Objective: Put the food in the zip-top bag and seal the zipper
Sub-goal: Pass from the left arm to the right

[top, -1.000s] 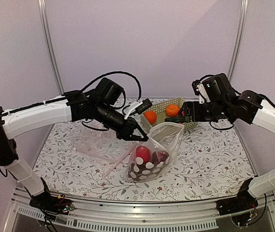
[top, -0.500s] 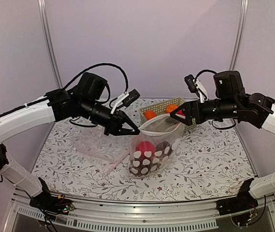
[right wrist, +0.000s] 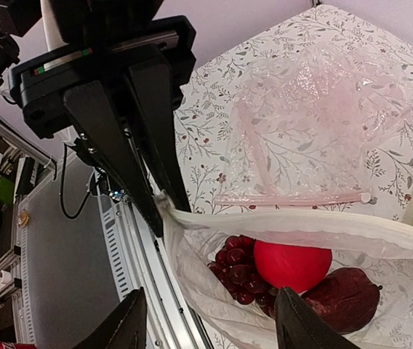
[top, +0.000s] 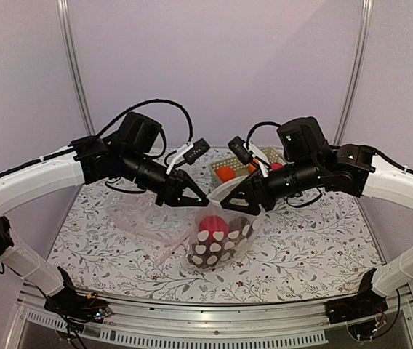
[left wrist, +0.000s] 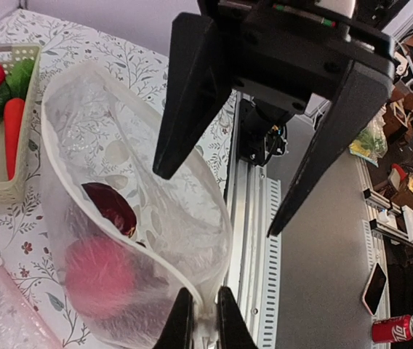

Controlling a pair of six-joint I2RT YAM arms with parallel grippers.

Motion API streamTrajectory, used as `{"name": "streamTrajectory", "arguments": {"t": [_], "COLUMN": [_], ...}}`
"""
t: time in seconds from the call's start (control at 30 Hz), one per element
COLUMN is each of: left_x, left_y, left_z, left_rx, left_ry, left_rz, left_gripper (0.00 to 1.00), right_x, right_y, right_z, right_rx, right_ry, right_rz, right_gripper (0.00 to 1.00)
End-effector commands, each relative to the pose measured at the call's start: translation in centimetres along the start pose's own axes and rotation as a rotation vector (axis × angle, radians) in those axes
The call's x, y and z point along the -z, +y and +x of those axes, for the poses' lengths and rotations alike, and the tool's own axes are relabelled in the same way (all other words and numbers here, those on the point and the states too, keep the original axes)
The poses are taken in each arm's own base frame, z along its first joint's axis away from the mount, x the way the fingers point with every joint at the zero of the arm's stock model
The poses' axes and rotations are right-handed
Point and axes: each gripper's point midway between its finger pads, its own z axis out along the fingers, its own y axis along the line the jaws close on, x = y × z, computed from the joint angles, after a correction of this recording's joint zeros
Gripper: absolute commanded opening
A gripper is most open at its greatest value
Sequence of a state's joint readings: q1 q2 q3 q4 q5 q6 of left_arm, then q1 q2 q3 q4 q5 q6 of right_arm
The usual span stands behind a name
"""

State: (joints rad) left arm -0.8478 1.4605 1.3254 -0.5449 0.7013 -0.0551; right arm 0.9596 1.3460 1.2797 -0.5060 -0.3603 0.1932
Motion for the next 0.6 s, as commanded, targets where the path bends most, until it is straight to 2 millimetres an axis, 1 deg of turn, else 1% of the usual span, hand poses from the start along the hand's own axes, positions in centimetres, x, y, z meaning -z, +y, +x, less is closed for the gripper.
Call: {"name": "streamTrajectory", "arguments": {"t": [0.0, 0.1, 0.17, 0.23, 0.33, 0.37, 0.4, 0.43, 0.5, 0.53, 0.57], "left_x": [0.5, 0.5, 0.5, 0.5, 0.6, 0.6, 0.7, 0.8, 1.1, 1.3, 1.5], "left_y": [0.0, 0.0, 0.0, 0.0, 0.2, 0.4, 0.5, 0.7, 0.9, 1.1, 1.2], "left_z": [-0.4, -0.5, -0.6, -0.6, -0.5, -0.6, -0.7, -0.8, -0.8, -0.7, -0.6], "left_rx": [-0.015, -0.015, -0.014, -0.011, 0.001, 0.013, 0.025, 0.040, 0.058, 0.067, 0.070], "left_ry": [-0.022, -0.025, -0.028, -0.028, -0.032, -0.039, -0.052, -0.070, -0.120, -0.147, -0.172], "left_rz": [0.014, 0.018, 0.018, 0.017, 0.003, -0.006, -0.019, -0.033, -0.051, -0.064, -0.079], "left_gripper": [0.00, 0.00, 0.00, 0.00, 0.00, 0.05, 0.18, 0.34, 0.59, 0.69, 0.74], "right_x": [-1.3, -2.3, -2.8, -3.1, -3.1, -3.0, -3.0, -3.0, -3.0, -3.0, -2.9], "right_y": [2.3, 2.2, 2.0, 1.9, 1.9, 1.7, 1.6, 1.5, 1.5, 1.5, 1.5], "right_z": [-1.0, -0.3, 0.0, 0.1, -0.2, -0.4, -0.5, -0.6, -0.9, -1.0, -1.1], "right_rx": [0.051, 0.047, 0.046, 0.046, 0.045, 0.042, 0.041, 0.038, 0.031, 0.026, 0.025], "right_ry": [-0.004, 0.025, 0.038, 0.042, 0.031, 0.022, 0.015, 0.006, -0.015, -0.025, -0.035], "right_rz": [-0.101, -0.104, -0.100, -0.099, -0.094, -0.085, -0.078, -0.071, -0.070, -0.069, -0.071], "right_gripper": [0.57, 0.50, 0.42, 0.32, 0.11, 0.05, 0.00, 0.00, 0.00, 0.00, 0.00]}}
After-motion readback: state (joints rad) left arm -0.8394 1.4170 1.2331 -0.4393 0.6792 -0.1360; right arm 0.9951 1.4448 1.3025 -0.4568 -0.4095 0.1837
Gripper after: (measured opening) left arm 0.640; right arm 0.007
